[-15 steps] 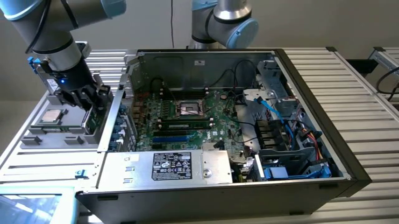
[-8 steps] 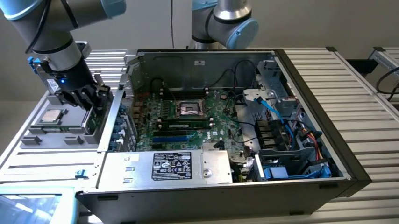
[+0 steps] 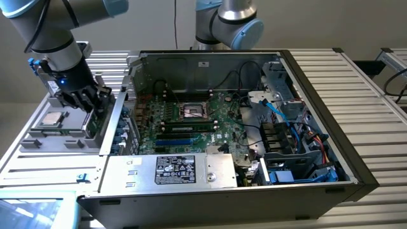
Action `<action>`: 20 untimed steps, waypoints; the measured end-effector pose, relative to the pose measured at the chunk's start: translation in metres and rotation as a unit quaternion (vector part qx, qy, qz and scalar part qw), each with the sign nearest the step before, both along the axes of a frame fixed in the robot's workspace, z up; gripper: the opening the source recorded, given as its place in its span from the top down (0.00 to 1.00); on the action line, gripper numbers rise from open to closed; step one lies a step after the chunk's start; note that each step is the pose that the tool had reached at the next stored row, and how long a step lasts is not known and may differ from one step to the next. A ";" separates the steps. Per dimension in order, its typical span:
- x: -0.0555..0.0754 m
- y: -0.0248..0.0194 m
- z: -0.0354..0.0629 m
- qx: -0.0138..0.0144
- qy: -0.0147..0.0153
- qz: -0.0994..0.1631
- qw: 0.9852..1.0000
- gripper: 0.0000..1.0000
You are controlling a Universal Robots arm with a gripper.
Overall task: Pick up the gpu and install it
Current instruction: 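Pick up the gpu and move the gpu toward the slot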
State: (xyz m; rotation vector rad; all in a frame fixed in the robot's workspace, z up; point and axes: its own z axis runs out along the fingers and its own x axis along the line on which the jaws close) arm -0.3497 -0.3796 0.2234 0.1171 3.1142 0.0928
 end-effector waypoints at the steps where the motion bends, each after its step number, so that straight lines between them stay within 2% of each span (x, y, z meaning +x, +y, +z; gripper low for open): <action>1: 0.000 -0.0002 0.0011 0.000 0.002 0.000 1.000 0.71; 2: 0.000 -0.0004 0.0035 0.000 0.005 0.000 1.000 0.71; 3: 0.000 -0.0005 0.0079 0.000 0.005 0.000 1.000 0.71; 10: 0.003 -0.0024 0.0397 0.000 0.006 0.000 1.000 0.71; 20: 0.008 -0.0070 0.0853 0.000 0.009 0.000 1.000 0.71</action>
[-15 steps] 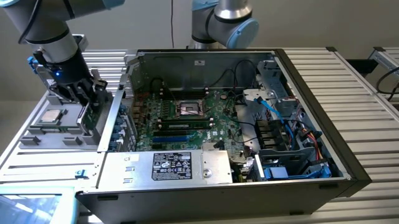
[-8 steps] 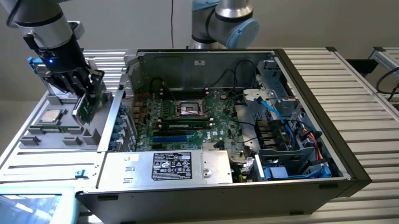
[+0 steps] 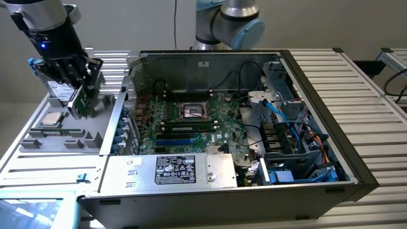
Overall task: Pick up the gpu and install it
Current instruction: 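Pick up the gpu and move the gpu toward the slot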
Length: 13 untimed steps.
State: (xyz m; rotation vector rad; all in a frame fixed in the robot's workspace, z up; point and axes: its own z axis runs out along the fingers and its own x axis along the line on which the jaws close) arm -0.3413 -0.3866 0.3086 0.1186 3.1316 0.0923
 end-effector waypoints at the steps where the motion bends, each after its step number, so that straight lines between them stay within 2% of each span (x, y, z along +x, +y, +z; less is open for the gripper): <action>1: 0.001 -0.0007 0.0045 0.000 0.000 0.000 1.000 0.71; 13: 0.015 -0.0086 0.0592 0.000 0.005 0.000 1.000 0.71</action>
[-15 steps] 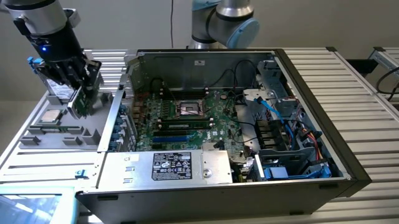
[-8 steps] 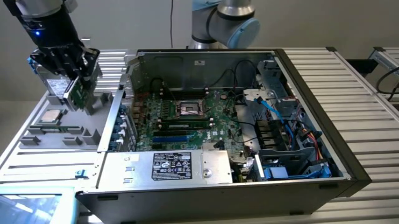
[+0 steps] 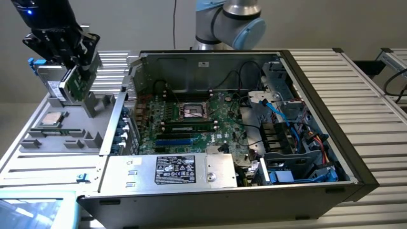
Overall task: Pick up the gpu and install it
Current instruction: 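Pick up the gpu and move the gpu toward the slot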
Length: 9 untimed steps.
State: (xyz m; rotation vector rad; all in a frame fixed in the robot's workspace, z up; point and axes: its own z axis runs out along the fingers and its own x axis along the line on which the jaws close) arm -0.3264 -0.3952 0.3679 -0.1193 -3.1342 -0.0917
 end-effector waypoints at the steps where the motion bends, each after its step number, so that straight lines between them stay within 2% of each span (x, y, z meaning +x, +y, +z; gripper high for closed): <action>1: 0.001 -0.0006 0.0045 0.000 0.000 0.000 1.000 0.71; 4: 0.008 -0.0029 0.0180 0.000 0.001 0.000 1.000 0.71; 9: 0.027 -0.0112 0.0409 0.000 0.002 0.000 1.000 0.71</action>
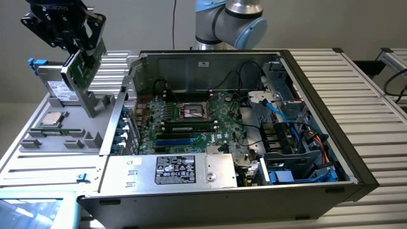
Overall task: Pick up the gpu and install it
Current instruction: 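Pick up the gpu and move the gpu toward the slot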
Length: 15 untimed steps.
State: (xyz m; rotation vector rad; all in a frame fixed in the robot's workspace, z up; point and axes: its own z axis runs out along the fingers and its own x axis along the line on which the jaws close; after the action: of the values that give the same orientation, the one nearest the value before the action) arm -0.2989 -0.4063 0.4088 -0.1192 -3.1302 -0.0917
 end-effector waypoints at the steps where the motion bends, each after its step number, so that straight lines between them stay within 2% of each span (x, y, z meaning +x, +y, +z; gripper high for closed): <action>1: 0.004 -0.0014 0.0045 0.000 0.000 0.000 1.000 0.71; 4: 0.017 -0.0032 0.0129 0.000 0.000 0.000 1.000 0.71; 15: 0.067 -0.0032 0.0134 0.000 0.000 0.000 1.000 0.71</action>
State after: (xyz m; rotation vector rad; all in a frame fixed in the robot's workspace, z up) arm -0.2316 -0.4096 0.4222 -0.1195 -3.1296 -0.0919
